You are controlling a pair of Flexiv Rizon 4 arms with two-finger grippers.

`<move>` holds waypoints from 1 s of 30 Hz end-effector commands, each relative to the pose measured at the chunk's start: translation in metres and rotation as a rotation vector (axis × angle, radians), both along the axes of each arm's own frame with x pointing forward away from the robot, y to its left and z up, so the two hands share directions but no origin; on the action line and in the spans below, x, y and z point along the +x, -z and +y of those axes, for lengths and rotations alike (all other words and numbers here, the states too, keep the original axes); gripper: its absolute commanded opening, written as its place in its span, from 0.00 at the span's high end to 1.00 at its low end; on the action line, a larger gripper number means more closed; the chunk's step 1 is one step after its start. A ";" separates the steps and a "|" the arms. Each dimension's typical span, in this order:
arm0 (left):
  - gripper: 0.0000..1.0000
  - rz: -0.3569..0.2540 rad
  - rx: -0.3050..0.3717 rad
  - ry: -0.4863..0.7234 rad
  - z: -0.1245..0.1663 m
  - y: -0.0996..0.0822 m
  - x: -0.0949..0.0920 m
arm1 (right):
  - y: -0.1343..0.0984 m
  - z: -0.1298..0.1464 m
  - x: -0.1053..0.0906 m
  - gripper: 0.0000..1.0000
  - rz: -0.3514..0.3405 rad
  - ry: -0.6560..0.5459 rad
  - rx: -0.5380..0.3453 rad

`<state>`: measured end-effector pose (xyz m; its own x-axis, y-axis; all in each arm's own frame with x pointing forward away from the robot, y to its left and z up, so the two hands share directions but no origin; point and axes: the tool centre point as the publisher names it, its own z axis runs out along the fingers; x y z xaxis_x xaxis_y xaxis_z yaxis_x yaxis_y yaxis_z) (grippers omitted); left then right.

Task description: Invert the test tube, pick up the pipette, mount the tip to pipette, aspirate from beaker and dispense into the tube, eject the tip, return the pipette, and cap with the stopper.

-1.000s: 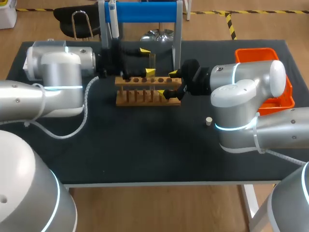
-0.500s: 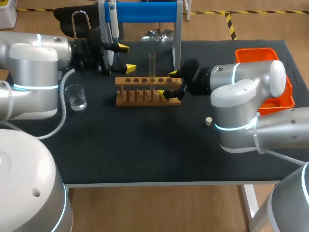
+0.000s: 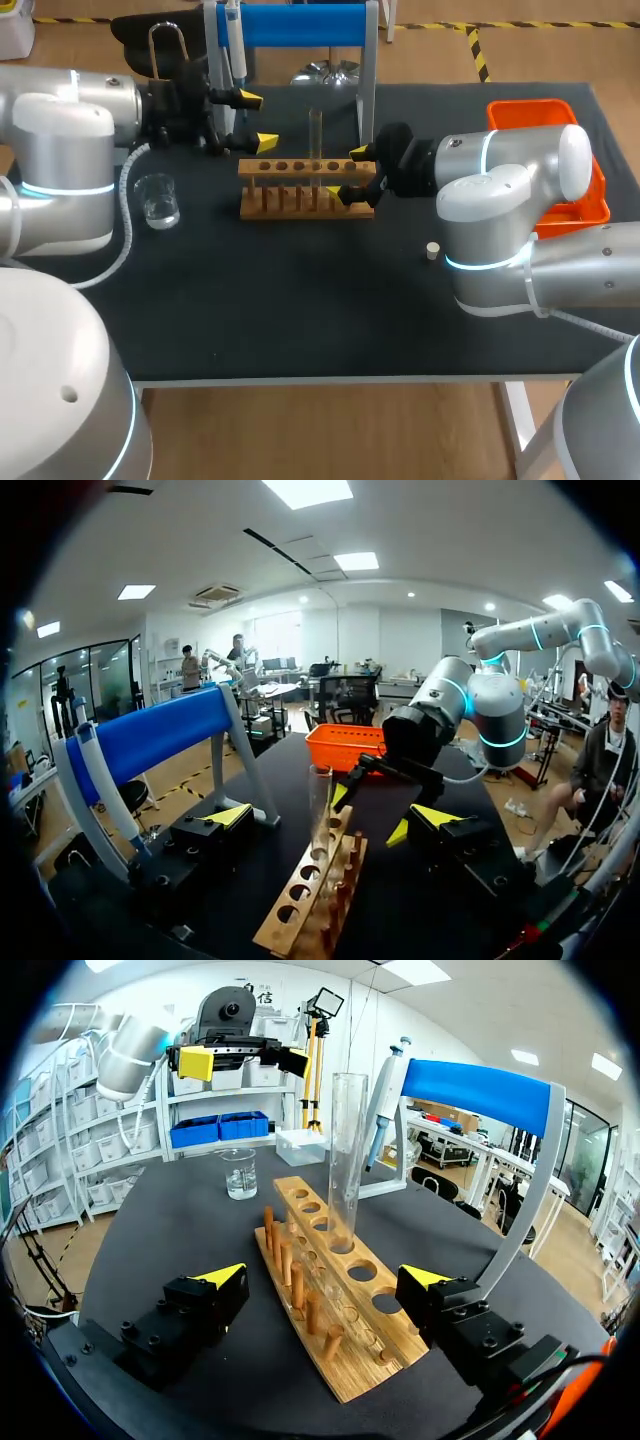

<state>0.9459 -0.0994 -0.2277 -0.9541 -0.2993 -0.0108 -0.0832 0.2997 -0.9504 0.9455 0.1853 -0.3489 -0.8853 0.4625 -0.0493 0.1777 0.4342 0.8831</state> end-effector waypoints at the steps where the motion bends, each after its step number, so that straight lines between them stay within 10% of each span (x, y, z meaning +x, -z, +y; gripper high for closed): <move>1: 0.00 0.001 0.001 0.001 0.000 -0.001 0.000 | 0.000 0.000 -0.001 0.00 -0.001 0.002 0.001; 7: 0.00 0.015 0.026 -0.113 0.040 0.013 0.005 | 0.000 0.000 -0.001 0.00 -0.001 0.002 0.001; 19: 0.00 0.025 0.107 -0.655 0.244 0.041 0.010 | 0.000 0.000 -0.001 0.00 -0.001 0.002 0.001; 30: 0.00 0.085 0.147 -0.858 0.311 0.059 0.017 | 0.000 0.000 -0.001 0.00 -0.001 0.002 0.001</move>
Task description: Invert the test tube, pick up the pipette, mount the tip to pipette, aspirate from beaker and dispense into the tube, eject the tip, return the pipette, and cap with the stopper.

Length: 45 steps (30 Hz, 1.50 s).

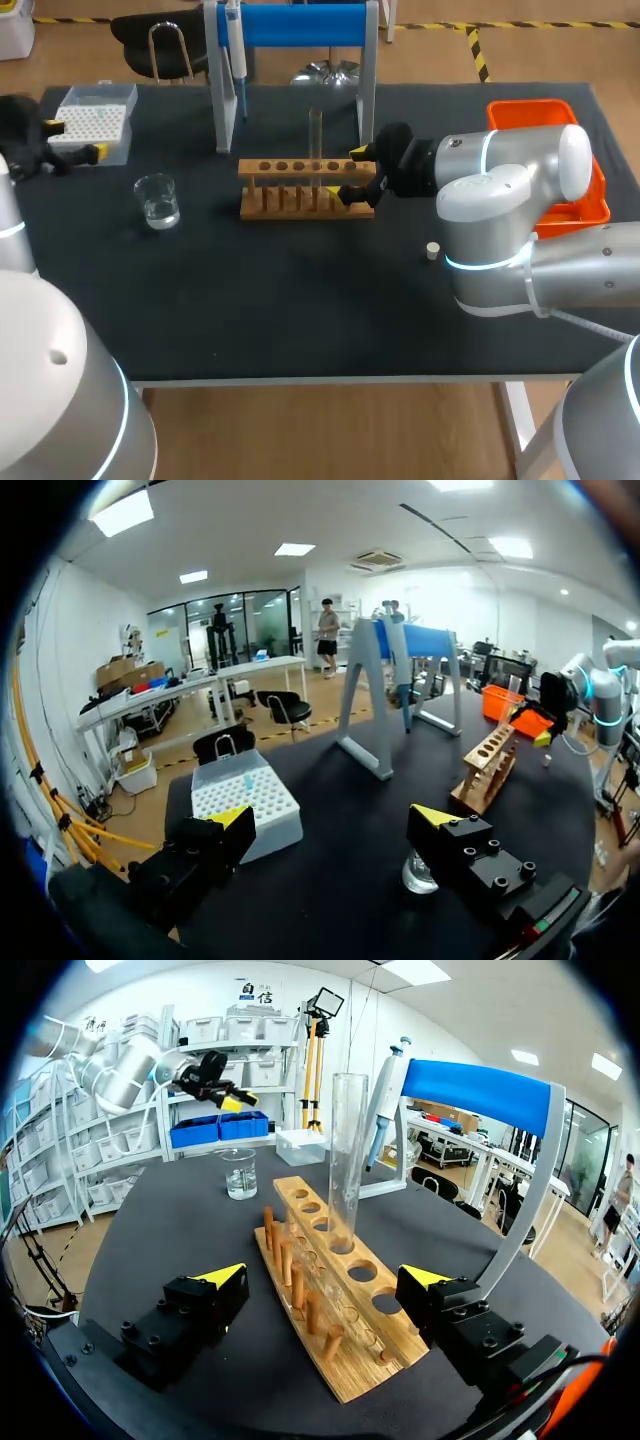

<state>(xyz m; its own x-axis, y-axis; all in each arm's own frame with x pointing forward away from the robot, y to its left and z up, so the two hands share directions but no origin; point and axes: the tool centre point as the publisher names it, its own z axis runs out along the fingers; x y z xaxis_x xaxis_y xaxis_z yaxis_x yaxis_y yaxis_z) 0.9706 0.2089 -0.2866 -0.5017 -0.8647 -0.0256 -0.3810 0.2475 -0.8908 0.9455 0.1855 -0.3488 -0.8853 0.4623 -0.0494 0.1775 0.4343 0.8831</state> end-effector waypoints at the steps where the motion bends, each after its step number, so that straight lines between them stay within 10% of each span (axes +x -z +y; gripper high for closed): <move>1: 0.00 0.001 0.022 -0.119 0.005 0.002 -0.004 | 0.000 0.000 -0.001 0.00 -0.001 0.002 0.001; 19: 0.00 0.071 0.015 -0.168 0.018 0.031 0.074 | 0.000 0.000 -0.001 0.00 -0.001 0.002 0.001; 45: 0.00 0.015 -0.001 -0.224 0.016 0.063 0.133 | 0.000 0.000 -0.001 0.00 -0.001 0.002 0.001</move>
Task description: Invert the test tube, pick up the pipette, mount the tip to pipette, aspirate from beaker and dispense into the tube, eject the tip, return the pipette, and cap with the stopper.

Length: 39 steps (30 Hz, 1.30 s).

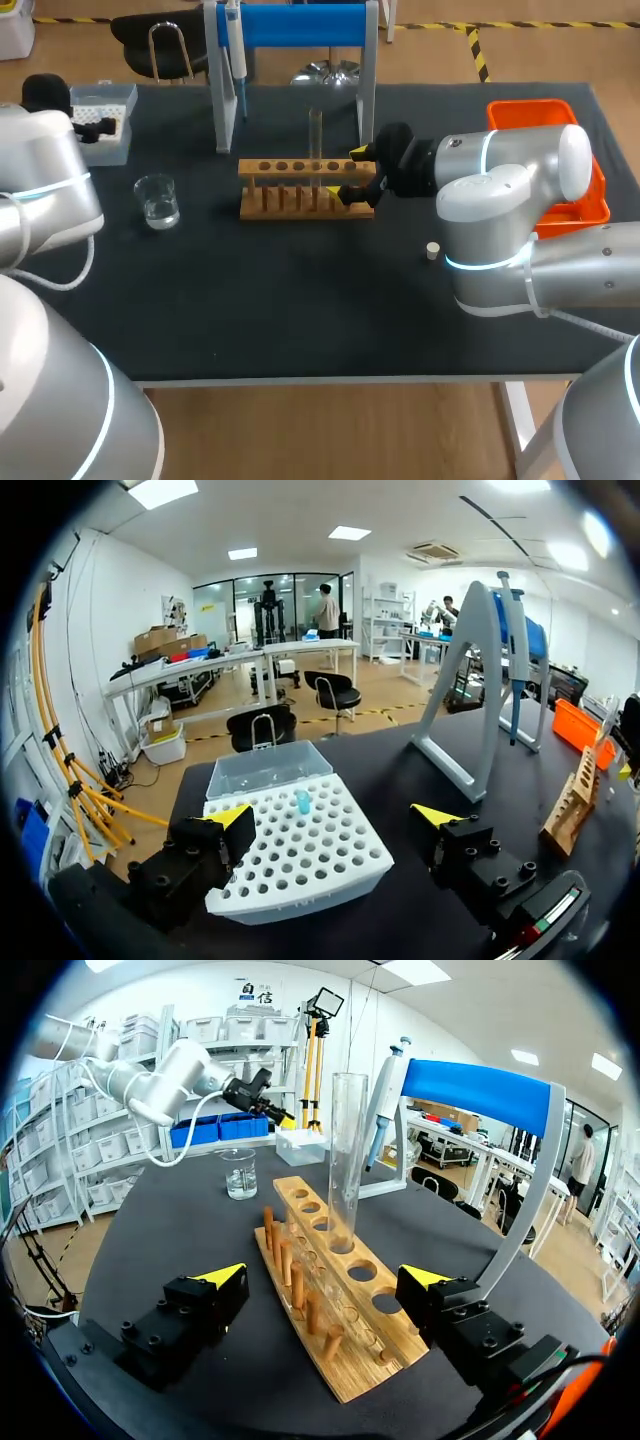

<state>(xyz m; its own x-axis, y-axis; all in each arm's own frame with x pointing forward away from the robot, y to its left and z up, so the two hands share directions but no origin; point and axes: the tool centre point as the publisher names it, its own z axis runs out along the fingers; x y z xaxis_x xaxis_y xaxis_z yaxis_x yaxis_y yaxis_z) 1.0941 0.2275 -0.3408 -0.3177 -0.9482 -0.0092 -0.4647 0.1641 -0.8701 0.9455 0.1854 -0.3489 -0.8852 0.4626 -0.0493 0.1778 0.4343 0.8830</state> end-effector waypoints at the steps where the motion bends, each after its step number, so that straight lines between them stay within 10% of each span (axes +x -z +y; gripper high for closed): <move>1: 0.00 -0.035 0.003 -0.025 -0.002 0.009 0.011 | 0.000 0.000 -0.001 0.00 -0.001 0.002 0.001; 21: 0.00 -0.054 -0.017 -0.086 0.004 0.011 0.033 | 0.000 0.000 -0.001 0.00 -0.001 0.002 0.001; 24: 0.11 -0.053 -0.022 -0.081 0.003 0.013 0.035 | 0.000 0.000 -0.001 0.00 -0.001 0.002 0.001; 25: 0.58 -0.053 -0.022 -0.080 0.002 0.013 0.036 | 0.000 0.000 -0.001 0.00 -0.001 0.002 0.001; 26: 0.69 -0.052 -0.022 -0.078 0.002 0.014 0.036 | 0.000 0.000 -0.001 0.00 -0.001 0.002 0.001; 29: 0.55 -0.048 -0.022 -0.077 0.001 0.015 0.037 | 0.000 0.000 -0.001 0.00 -0.001 0.002 0.001; 32: 0.69 -0.045 -0.022 -0.076 0.001 0.015 0.038 | 0.000 0.000 -0.001 0.00 -0.001 0.002 0.001; 39: 0.64 -0.047 -0.023 -0.076 0.000 0.015 0.039 | 0.000 0.000 -0.001 0.00 -0.001 0.002 0.001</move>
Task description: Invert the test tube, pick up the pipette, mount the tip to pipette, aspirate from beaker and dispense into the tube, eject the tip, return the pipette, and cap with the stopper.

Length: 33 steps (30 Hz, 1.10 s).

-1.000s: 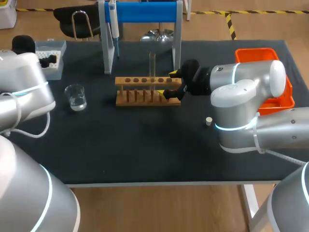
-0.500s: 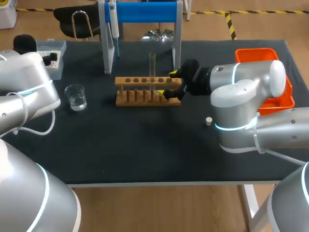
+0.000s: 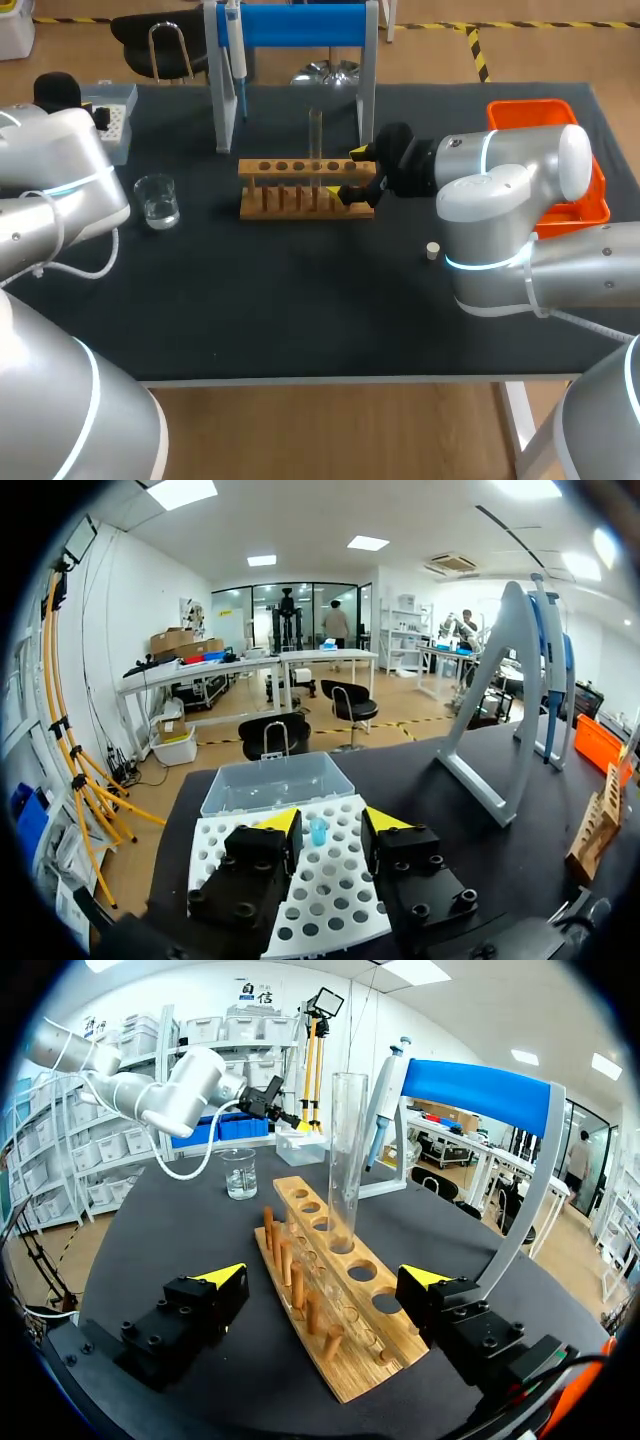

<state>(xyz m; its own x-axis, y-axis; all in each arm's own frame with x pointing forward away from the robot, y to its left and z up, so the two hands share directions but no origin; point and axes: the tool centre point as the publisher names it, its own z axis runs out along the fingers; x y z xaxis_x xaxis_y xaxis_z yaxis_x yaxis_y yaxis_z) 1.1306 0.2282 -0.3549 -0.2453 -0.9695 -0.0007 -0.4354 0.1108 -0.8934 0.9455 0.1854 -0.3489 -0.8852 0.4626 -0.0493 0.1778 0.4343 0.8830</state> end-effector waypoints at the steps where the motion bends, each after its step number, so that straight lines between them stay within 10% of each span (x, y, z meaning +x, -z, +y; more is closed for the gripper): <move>1: 0.64 -0.002 0.000 0.000 0.000 0.001 0.003 | 0.000 0.000 -0.001 0.00 -0.001 0.002 0.001; 33: 0.60 0.002 -0.008 -0.002 0.000 0.011 0.008 | 0.000 0.000 -0.001 0.00 -0.001 0.002 0.001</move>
